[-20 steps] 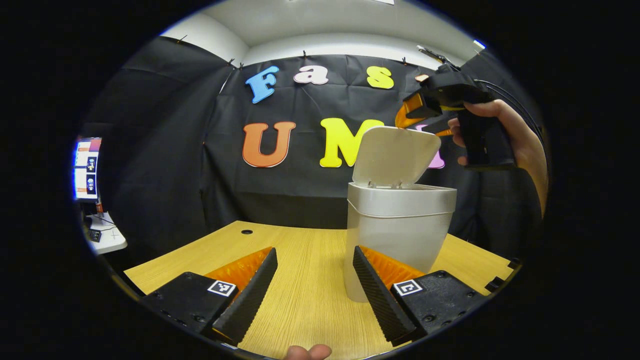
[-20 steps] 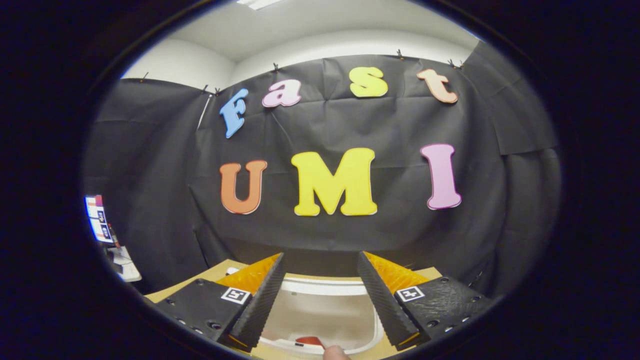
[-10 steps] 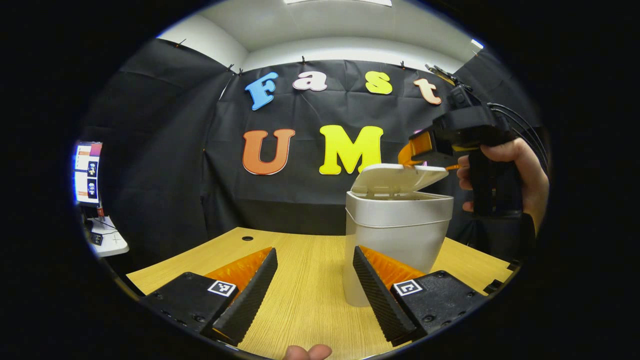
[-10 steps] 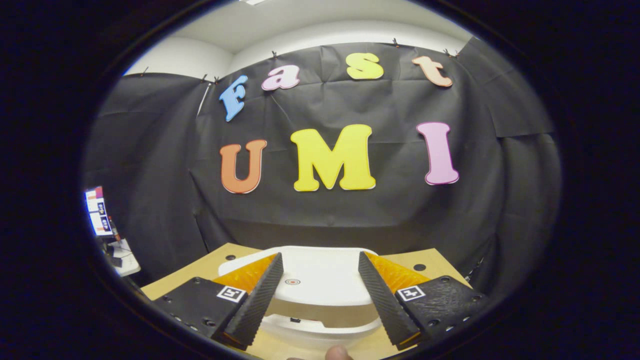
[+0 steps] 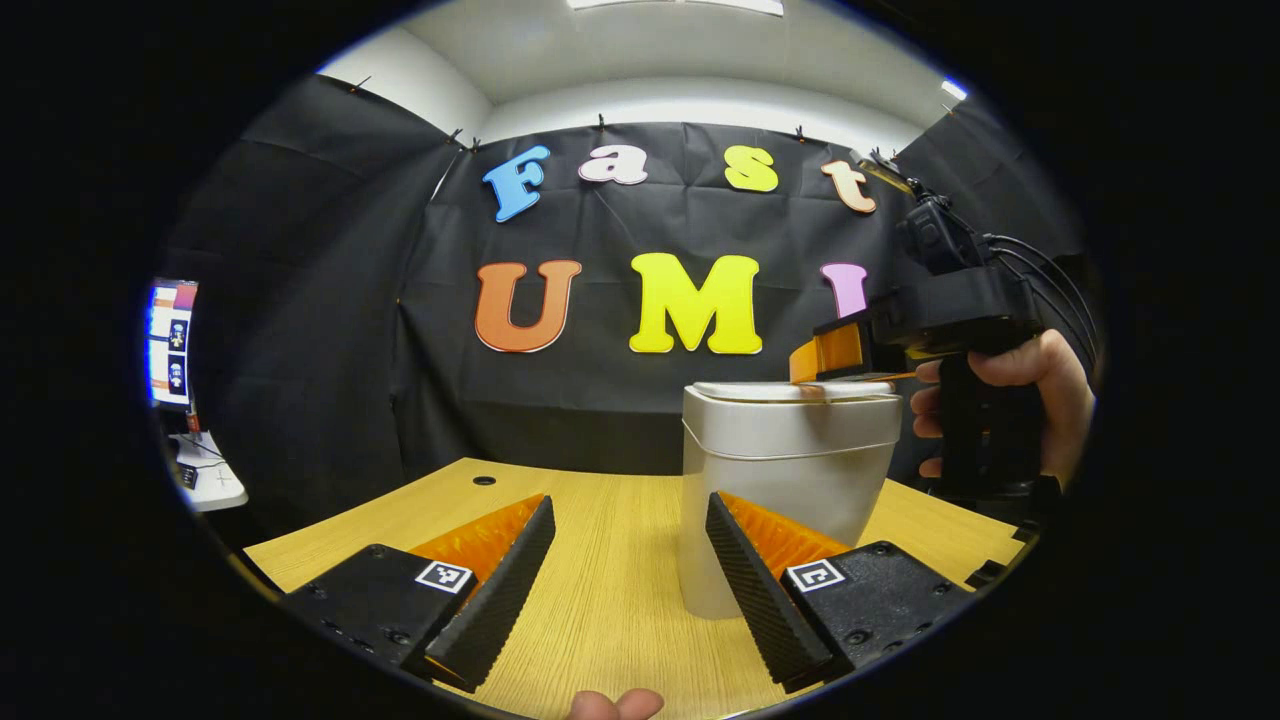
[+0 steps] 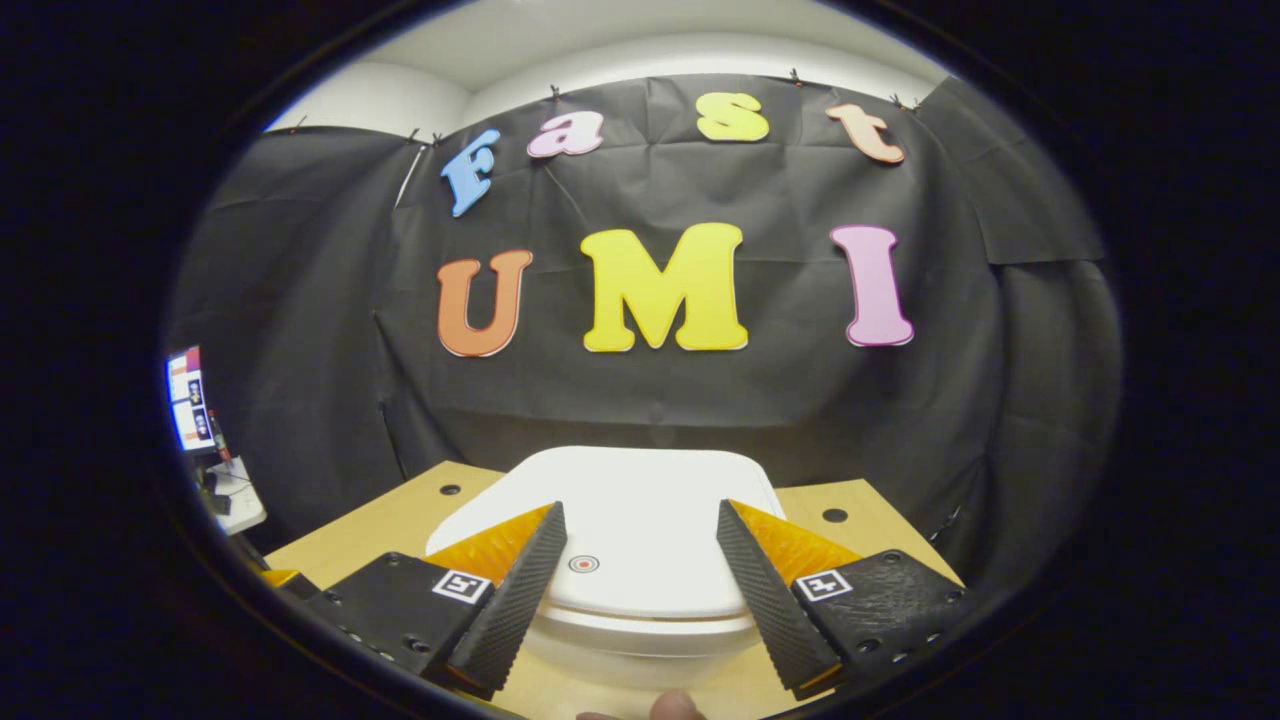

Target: Press the lid of the desktop garbage bin to open it, pick up the crumpled paper on the desktop and throw it into the bin, then pick up the pop can on the desktop and drop it into the bin, and finally close the garbage bin lid.

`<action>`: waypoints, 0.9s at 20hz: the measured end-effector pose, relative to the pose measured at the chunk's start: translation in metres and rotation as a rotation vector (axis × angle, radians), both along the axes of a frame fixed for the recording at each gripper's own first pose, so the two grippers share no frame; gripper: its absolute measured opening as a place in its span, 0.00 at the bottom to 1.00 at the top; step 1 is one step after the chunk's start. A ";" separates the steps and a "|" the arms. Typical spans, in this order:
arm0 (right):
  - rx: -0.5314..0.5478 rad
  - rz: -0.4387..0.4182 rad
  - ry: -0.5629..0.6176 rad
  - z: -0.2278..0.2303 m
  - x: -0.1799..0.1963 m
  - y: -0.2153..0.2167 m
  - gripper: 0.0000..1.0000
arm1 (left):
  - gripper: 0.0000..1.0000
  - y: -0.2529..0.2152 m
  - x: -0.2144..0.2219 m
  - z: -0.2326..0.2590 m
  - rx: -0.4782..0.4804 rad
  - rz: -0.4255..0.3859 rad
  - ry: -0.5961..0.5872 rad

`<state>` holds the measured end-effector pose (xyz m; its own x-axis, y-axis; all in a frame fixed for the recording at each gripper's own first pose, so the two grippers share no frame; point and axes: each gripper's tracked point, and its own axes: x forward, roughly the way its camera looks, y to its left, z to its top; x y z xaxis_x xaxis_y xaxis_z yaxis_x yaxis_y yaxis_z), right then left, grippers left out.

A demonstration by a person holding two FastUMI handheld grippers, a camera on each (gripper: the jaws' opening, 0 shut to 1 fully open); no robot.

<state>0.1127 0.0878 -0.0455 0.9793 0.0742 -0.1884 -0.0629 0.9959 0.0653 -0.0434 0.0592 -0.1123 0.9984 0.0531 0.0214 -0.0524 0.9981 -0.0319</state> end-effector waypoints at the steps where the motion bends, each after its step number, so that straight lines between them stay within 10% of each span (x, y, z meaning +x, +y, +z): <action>1: 0.006 -0.003 0.001 0.000 0.000 -0.001 0.95 | 0.98 0.000 0.000 0.001 0.005 -0.003 -0.002; 18: -0.067 0.004 -0.037 -0.017 -0.002 0.000 0.96 | 0.98 -0.002 0.005 -0.006 -0.012 -0.029 0.018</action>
<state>0.1109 0.0883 -0.0623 0.9854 0.0668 -0.1567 -0.0682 0.9977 -0.0037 -0.0381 0.0571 -0.1183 0.9997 0.0248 0.0025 -0.0247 0.9988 -0.0433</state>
